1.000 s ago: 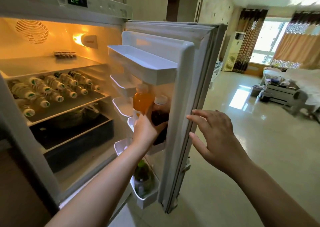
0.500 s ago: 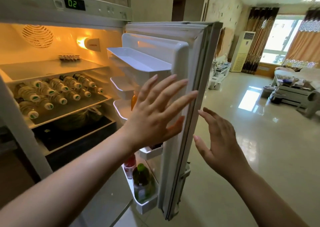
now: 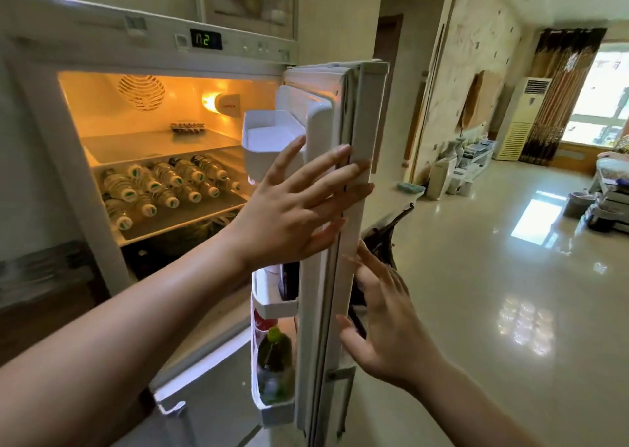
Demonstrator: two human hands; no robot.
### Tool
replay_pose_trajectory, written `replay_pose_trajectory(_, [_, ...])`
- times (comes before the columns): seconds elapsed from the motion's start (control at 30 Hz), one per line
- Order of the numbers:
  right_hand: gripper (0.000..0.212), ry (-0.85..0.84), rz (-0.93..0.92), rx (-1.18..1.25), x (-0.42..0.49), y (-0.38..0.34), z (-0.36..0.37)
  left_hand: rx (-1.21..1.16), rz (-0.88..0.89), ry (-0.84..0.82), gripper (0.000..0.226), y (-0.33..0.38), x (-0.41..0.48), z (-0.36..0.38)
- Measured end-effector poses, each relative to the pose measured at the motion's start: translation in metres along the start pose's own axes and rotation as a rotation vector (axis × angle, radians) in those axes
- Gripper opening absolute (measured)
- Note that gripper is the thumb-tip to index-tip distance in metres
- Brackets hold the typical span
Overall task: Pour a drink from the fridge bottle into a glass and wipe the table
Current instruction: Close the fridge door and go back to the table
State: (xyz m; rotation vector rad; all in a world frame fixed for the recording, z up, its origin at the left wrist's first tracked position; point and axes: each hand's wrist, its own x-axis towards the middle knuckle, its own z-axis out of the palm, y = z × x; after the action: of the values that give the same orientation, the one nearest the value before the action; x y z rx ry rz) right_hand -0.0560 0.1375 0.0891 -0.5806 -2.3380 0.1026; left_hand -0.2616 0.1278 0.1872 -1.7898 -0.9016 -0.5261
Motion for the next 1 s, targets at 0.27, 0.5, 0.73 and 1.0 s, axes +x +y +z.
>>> replay_pose_trajectory(0.27, [0.068,-0.156,-0.29,-0.011,0.059,-0.046,0.069,0.145,-0.266,-0.071,0.047,-0.044,-0.1,-0.058])
replay_pose_trajectory(0.5, [0.07,-0.173,-0.316,-0.122,0.147,-0.075,0.153,0.339,-0.461,-0.332,0.06,-0.107,-0.176,-0.078])
replay_pose_trajectory(0.73, [0.078,-0.265,-0.248,-0.193,0.227,-0.097,0.231,0.443,-0.581,-0.526,0.059,-0.178,-0.221,-0.051])
replay_pose_trajectory(1.0, [0.074,-0.197,-0.235,-0.22,0.249,-0.11,0.255,0.421,-0.62,-0.593,0.06,-0.2,-0.242,-0.034])
